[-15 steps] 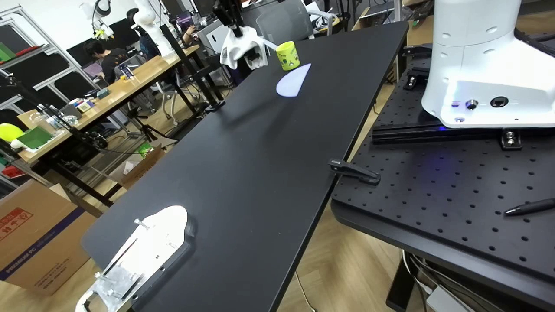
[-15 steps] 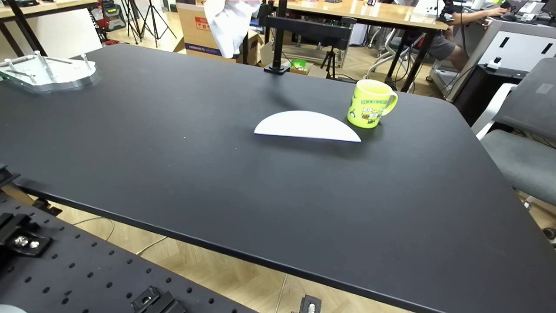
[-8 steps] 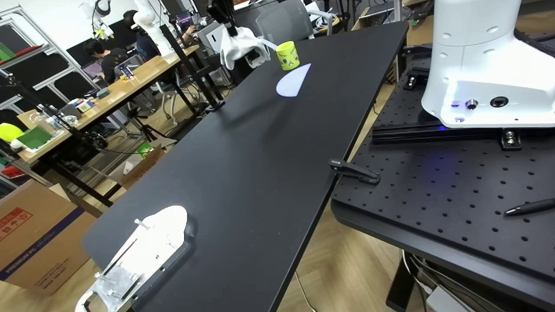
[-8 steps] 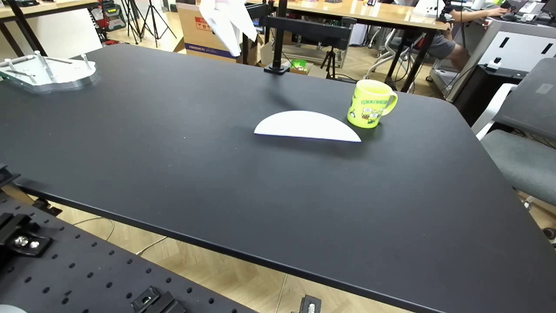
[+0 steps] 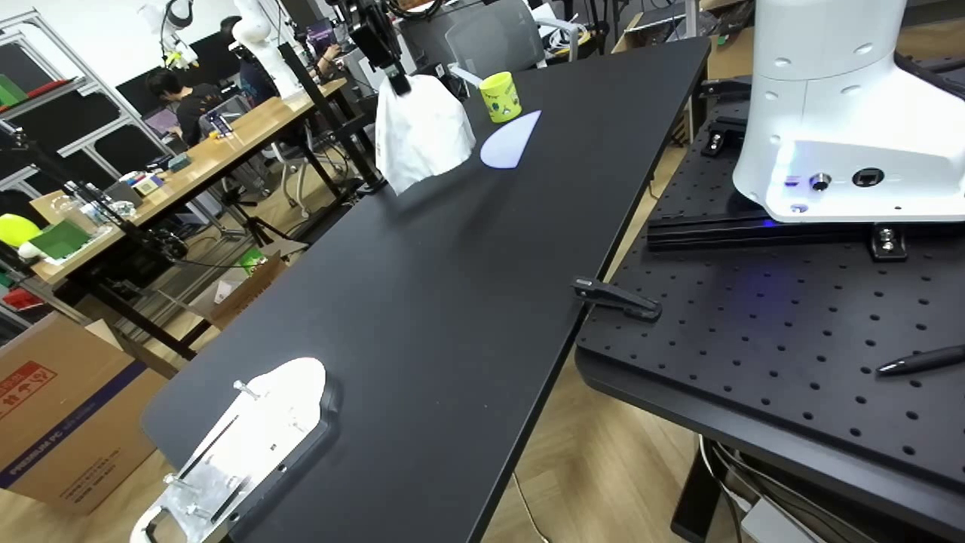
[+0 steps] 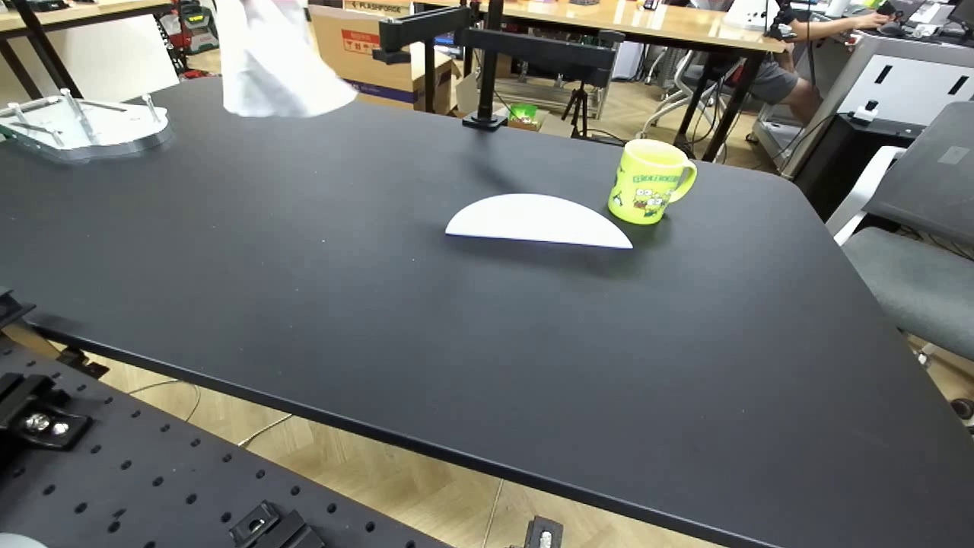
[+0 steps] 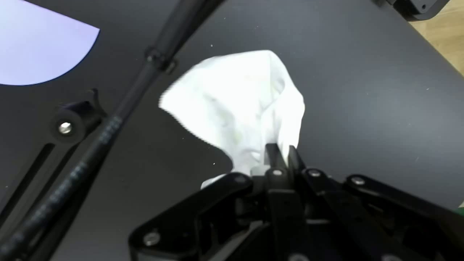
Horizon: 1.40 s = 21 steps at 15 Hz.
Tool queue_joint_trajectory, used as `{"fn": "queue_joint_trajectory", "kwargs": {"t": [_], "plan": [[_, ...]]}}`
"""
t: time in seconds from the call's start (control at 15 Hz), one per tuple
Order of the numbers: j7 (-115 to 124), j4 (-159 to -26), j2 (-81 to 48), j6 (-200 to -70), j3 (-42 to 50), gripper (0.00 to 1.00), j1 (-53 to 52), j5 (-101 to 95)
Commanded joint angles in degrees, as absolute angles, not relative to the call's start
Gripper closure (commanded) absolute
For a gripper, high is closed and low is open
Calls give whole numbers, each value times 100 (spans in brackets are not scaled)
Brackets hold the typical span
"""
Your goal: Take the cloth off the stand and put it on the table
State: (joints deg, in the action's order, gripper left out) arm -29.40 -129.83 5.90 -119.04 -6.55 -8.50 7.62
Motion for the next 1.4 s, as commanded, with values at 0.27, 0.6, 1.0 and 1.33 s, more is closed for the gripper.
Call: {"fn": "queue_joint_trajectory", "kwargs": {"t": [0.27,0.6,1.0,1.33], "plan": [[-2544,-13595,457,-12836,-736,99,-905,515],[-1860,-14128,151,-14380,-818,99,-898,-364],[-472,-14413,-138,-15276,-777,63,-888,-1855],[-1393,-14290,76,-14115,-965,28,-925,-155]]}}
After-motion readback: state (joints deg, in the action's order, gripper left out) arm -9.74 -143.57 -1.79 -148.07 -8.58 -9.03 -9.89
